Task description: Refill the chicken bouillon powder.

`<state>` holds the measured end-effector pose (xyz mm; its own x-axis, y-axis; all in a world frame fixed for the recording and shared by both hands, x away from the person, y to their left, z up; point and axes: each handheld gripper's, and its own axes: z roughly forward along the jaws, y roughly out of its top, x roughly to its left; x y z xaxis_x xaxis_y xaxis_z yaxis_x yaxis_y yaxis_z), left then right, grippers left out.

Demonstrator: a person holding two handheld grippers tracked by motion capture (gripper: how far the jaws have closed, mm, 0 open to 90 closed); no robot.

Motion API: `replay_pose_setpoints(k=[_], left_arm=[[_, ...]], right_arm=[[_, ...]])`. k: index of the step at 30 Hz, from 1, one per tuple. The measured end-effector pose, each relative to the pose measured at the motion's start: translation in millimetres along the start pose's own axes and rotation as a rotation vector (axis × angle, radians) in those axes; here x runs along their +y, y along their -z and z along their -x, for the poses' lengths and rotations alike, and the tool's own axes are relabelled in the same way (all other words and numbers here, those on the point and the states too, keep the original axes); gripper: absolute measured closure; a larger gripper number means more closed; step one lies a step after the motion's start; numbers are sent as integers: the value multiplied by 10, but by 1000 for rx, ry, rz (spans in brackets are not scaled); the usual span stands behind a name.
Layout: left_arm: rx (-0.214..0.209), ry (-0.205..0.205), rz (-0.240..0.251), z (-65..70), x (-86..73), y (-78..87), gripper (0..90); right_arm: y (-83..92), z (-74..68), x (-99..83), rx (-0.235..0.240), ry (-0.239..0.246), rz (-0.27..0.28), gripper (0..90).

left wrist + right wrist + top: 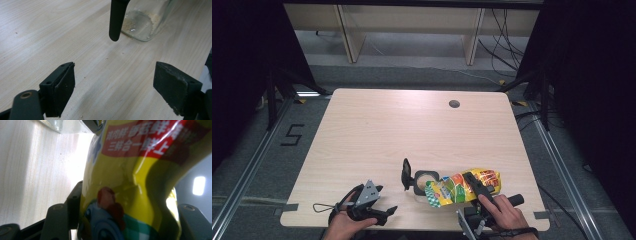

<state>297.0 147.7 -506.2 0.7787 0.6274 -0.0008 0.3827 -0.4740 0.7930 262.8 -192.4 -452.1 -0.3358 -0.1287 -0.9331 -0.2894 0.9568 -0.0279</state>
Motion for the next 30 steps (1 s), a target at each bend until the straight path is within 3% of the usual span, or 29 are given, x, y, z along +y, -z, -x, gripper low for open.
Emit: replay_pose_setpoints(k=[1,2,4,5,7,9,10,16,17,26,30], left_arm=[[-1,-1,-2,-1,0,0,172],[0,-2,-1,0,0,-1,172],[1,2,1,2,-1,-1,172],[1,-1,0,1,-1,-1,172],[4,-1,2,1,-2,-4,172],[8,-7,-4,-5,-3,-2,172],[7,-9,-3,-7,-2,-3,172],[8,-27,-9,-19,1,0,171],[5,4,-3,0,-6,-8,171],[-2,14,5,11,-7,-11,171],[-3,-4,2,-1,-2,-5,171]], right_arm=[[-6,33,6,-6,51,14,412],[-5,43,9,-12,65,15,413],[-6,30,6,-11,52,14,413],[3,-13,-3,-2,-7,-1,413],[3,-14,-3,-3,-2,1,413],[-3,34,5,-20,69,22,413],[5,37,8,-22,74,16,413],[-5,28,9,-21,67,23,413],[2,33,8,-21,71,20,413],[-1,32,3,-25,74,23,413],[2,31,8,-27,78,21,413]])
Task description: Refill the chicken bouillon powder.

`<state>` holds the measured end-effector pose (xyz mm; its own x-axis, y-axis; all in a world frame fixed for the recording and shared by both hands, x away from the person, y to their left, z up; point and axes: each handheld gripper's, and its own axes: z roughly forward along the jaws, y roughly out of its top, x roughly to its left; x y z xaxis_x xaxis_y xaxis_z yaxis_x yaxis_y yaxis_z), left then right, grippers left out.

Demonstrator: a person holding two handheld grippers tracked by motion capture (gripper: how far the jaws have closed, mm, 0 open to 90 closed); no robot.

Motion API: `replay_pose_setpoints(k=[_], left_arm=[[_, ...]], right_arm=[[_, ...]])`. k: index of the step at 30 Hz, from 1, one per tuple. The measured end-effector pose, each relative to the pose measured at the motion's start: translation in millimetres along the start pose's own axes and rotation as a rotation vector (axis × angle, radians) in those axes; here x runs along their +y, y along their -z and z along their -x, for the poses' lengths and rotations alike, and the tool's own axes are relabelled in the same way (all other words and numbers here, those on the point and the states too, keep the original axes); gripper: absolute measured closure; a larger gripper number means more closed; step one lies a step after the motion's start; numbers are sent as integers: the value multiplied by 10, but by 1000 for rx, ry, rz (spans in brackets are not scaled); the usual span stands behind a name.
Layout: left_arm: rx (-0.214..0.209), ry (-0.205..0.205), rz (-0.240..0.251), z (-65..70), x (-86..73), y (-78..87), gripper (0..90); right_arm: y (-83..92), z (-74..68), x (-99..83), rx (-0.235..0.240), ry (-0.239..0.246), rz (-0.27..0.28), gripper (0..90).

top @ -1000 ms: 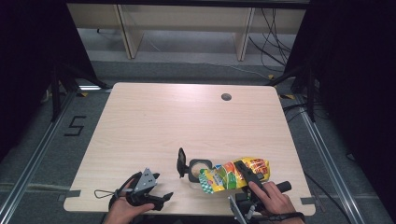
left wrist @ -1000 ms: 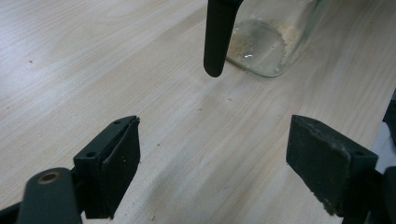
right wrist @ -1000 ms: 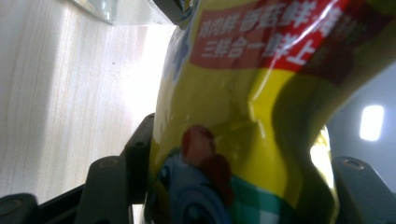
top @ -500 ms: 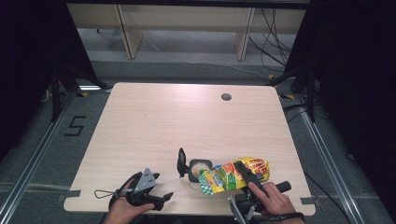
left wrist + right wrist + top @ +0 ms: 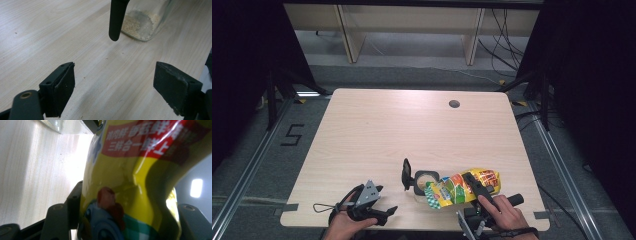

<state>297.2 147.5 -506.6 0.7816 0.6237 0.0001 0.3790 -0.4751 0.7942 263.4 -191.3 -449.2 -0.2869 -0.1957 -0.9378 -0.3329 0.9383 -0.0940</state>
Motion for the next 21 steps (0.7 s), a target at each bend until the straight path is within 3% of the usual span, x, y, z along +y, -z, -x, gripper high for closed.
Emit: replay_pose_setpoints(k=[1,6,7,8,10,11,12,13,16,19,21], left_arm=[[0,19,2,10,-4,-4,171],[7,8,-6,1,-4,-3,171],[7,7,-6,0,-4,-3,171],[8,8,-6,1,-4,-3,171],[8,8,-6,0,-4,-3,171],[7,8,-6,1,-4,-3,171],[7,7,-6,1,-4,-4,171],[7,8,-6,2,-4,-4,171],[7,8,-6,1,-4,-4,171],[7,7,-6,0,-3,-3,171],[7,7,-7,2,-4,-4,171]], right_arm=[[-4,-5,1,1,-1,2,413],[-6,-2,1,2,9,4,413],[-18,-12,-2,-2,0,16,413],[-1,-37,-1,1,-34,-10,413],[-4,-23,5,7,-11,-7,413],[9,-51,4,8,-51,-24,413],[17,-58,5,11,-59,-36,413],[-2,-22,6,7,-13,-11,413],[17,-52,4,8,-55,-34,413],[-6,20,12,-4,45,9,413],[12,-3,15,3,11,-16,413]])
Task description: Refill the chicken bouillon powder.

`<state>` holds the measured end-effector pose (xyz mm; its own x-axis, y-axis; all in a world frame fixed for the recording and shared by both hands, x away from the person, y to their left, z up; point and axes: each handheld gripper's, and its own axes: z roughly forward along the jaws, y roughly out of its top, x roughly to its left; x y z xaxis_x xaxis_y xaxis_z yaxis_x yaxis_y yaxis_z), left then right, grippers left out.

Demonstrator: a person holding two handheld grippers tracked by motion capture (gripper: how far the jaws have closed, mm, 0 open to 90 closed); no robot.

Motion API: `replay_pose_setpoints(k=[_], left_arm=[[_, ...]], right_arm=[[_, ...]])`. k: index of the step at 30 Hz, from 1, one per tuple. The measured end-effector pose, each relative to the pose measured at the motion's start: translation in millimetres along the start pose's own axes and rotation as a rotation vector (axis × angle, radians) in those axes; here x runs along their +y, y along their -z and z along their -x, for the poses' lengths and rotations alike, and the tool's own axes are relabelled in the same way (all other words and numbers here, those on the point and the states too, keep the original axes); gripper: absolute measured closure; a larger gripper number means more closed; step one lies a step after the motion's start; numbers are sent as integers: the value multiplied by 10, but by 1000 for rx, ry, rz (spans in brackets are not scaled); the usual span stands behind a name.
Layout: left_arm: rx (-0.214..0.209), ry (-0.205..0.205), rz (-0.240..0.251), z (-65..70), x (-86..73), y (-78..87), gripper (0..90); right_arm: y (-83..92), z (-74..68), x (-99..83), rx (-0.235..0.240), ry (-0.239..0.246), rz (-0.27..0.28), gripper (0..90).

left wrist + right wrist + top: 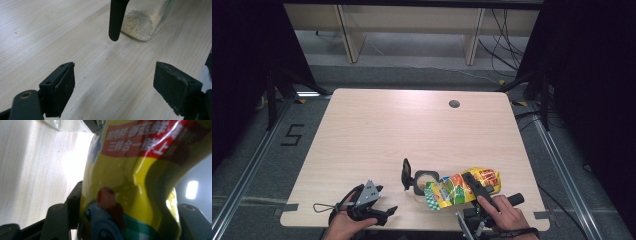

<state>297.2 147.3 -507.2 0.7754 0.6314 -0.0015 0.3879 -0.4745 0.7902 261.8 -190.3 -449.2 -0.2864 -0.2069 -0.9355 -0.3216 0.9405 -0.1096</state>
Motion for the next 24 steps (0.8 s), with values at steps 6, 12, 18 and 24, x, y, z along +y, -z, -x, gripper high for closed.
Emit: replay_pose_setpoints(k=[6,12,18,24], left_arm=[[1,-1,0,-2,0,2,171],[0,1,-1,3,1,3,171],[1,0,-4,1,3,4,171],[0,0,-4,2,2,5,171]], right_arm=[[-8,-18,6,-14,3,3,413],[-14,-6,18,-25,40,11,413],[-13,-20,23,-28,29,6,413],[-24,14,38,-37,71,19,413]])
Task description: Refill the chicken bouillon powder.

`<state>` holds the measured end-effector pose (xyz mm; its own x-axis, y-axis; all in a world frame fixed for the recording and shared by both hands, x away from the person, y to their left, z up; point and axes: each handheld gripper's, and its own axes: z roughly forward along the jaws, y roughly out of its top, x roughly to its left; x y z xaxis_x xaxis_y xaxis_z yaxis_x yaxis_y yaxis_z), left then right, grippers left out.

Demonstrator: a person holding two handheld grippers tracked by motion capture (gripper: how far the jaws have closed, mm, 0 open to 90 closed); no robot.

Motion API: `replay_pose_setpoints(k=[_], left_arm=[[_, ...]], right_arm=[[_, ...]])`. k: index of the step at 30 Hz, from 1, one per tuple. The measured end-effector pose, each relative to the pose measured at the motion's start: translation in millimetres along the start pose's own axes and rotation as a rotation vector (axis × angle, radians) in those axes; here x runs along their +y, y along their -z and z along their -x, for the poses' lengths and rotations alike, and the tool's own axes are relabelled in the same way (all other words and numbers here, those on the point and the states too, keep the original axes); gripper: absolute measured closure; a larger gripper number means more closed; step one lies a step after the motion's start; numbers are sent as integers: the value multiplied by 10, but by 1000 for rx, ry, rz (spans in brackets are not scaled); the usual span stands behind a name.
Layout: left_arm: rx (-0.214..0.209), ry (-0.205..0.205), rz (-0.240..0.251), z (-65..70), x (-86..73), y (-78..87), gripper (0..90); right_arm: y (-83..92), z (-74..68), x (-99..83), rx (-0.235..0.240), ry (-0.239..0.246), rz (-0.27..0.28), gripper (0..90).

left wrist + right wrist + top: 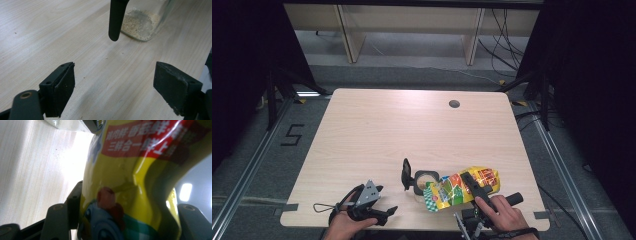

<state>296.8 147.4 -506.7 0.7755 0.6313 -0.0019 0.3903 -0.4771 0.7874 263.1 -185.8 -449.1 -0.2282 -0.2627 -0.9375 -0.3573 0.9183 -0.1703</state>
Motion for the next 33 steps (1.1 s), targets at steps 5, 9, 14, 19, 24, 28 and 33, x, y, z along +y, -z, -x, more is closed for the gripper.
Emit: replay_pose_setpoints(k=[5,9,14,19,24,28,33], left_arm=[[-4,9,13,4,-1,-5,171],[-7,6,6,7,1,0,171],[0,-2,14,-3,3,2,171],[-10,8,25,4,-2,-7,171],[-1,-9,13,-10,3,4,171],[-7,9,16,6,2,0,171],[-2,-26,1,-23,10,15,171]], right_arm=[[7,6,-6,-1,-11,-3,414],[-10,-30,-3,7,-35,-12,415],[8,-28,-14,9,-52,-21,416],[5,5,-11,25,-23,-21,416],[18,25,-11,24,-9,-24,416],[15,-35,-13,27,-79,-16,416],[4,-12,-12,21,-51,3,417]])
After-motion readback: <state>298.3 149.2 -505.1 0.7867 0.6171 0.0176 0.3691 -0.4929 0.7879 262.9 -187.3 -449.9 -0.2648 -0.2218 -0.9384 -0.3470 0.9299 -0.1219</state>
